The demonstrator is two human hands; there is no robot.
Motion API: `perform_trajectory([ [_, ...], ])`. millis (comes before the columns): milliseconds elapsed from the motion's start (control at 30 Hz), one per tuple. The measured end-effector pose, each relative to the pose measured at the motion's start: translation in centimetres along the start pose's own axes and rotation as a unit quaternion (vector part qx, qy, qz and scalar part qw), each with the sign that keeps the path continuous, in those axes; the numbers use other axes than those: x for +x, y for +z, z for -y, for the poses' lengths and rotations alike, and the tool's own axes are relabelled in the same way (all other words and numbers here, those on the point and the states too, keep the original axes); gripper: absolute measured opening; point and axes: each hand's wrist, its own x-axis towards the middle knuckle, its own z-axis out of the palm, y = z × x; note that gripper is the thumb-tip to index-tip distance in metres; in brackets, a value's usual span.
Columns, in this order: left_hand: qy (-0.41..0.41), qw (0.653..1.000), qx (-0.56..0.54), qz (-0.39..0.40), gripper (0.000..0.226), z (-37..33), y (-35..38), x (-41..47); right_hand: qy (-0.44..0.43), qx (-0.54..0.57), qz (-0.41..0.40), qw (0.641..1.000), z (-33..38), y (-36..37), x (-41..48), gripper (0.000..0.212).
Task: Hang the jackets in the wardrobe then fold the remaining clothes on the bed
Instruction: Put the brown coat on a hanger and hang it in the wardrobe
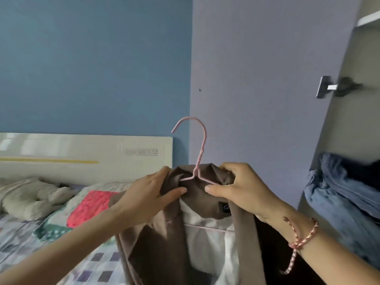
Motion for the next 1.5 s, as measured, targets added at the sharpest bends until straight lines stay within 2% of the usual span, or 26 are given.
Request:
perform_trajectory([
  [67, 0.03, 0.997, -0.076, -0.013, 0.05, -0.5, 1.4, 1.9, 0.014, -0.007, 0.006, 1.0, -0.7, -2.1, -0.6, 0.012],
  [234, 0.112, 0.972, -0.204, 0.03, 0.052, -3.0, 5.2, 6.9, 0.119, -0.053, -0.03, 0.991, -3.4, -8.5, -3.8, 0.022],
  [300, 0.109, 0.965, -0.234, 0.053, 0.048, -3.5, 5.3, 7.6, 0.136, -0.072, -0.028, 0.988, -4.2, -9.6, -5.2, 0.017],
  [367, 0.133, 0.946, -0.27, 0.117, 0.03, -4.9, 6.8, 9.4, 0.157, -0.114, -0.087, 0.977, -4.6, -10.7, -7.5, 0.012],
  [434, 0.147, 0.94, -0.272, 0.143, 0.014, -5.9, 7.5, 10.1, 0.149, -0.133, -0.137, 0.97, -5.0, -11.2, -8.4, 0.023],
  [567, 0.206, 0.913, -0.29, 0.198, 0.015, -9.9, 10.5, 10.4, 0.154, -0.199, -0.338, 0.907, -5.0, -9.8, -11.5, 0.03],
  [601, 0.225, 0.905, -0.3, 0.201, 0.017, -11.3, 11.3, 10.1, 0.173, -0.219, -0.335, 0.9, -4.7, -9.3, -12.6, 0.03],
  [667, 0.259, 0.885, -0.328, 0.207, 0.023, -13.9, 12.1, 9.4, 0.254, -0.214, -0.214, 0.919, -3.7, -8.6, -14.9, 0.024],
  [701, 0.277, 0.872, -0.336, 0.223, 0.026, -15.0, 12.4, 9.0, 0.302, -0.202, -0.173, 0.916, -3.0, -8.6, -16.1, 0.022],
  [734, 0.308, 0.856, -0.339, 0.239, 0.027, -15.9, 12.8, 8.5, 0.323, -0.198, -0.189, 0.906, -2.0, -8.9, -17.2, 0.026],
  [801, 0.352, 0.831, -0.334, 0.271, 0.025, -17.1, 13.4, 7.3, 0.283, -0.211, -0.29, 0.89, -0.3, -9.9, -18.4, 0.036],
  [834, 0.376, 0.816, -0.335, 0.285, 0.022, -18.1, 13.7, 6.5, 0.253, -0.208, -0.334, 0.884, 0.7, -9.9, -19.1, 0.033],
  [901, 0.406, 0.796, -0.338, 0.295, 0.018, -19.4, 14.2, 5.4, 0.214, -0.18, -0.379, 0.882, 1.6, -9.3, -19.0, 0.03],
  [934, 0.422, 0.783, -0.343, 0.303, 0.017, -20.4, 14.4, 4.8, 0.213, -0.166, -0.416, 0.868, 2.0, -8.9, -19.5, 0.034],
  [1034, 0.445, 0.756, -0.353, 0.325, 0.013, -22.4, 14.5, 4.0, 0.204, -0.06, -0.474, 0.854, 2.3, -8.3, -21.1, 0.037],
  [1134, 0.505, 0.75, -0.306, 0.297, 0.01, -23.1, 14.1, 4.1, 0.208, -0.038, -0.497, 0.842, 2.6, -8.7, -22.2, 0.037],
  [1168, 0.521, 0.758, -0.284, 0.272, 0.019, -23.4, 13.9, 4.1, 0.212, -0.05, -0.499, 0.839, 2.8, -9.0, -22.3, 0.037],
  [1235, 0.555, 0.786, -0.214, 0.171, 0.033, -24.0, 13.5, 3.9, 0.223, -0.093, -0.49, 0.837, 3.3, -9.6, -22.6, 0.038],
  [1301, 0.604, 0.777, -0.167, 0.056, 0.029, -24.4, 13.4, 3.5, 0.237, -0.157, -0.475, 0.833, 3.8, -9.9, -22.5, 0.038],
  [1335, 0.615, 0.77, -0.164, 0.035, 0.019, -25.0, 13.4, 3.3, 0.248, -0.188, -0.467, 0.828, 3.8, -10.2, -22.7, 0.038],
  [1368, 0.62, 0.766, -0.166, 0.03, 0.012, -25.3, 13.3, 3.4, 0.261, -0.213, -0.462, 0.82, 3.7, -10.1, -22.6, 0.039],
  [1435, 0.615, 0.764, -0.189, 0.036, 0.027, -26.5, 13.6, 3.3, 0.286, -0.23, -0.452, 0.813, 3.0, -9.8, -22.4, 0.038],
  [1502, 0.615, 0.759, -0.197, 0.083, 0.025, -28.0, 13.5, 2.0, 0.307, -0.228, -0.461, 0.801, 1.7, -10.0, -22.5, 0.038],
])
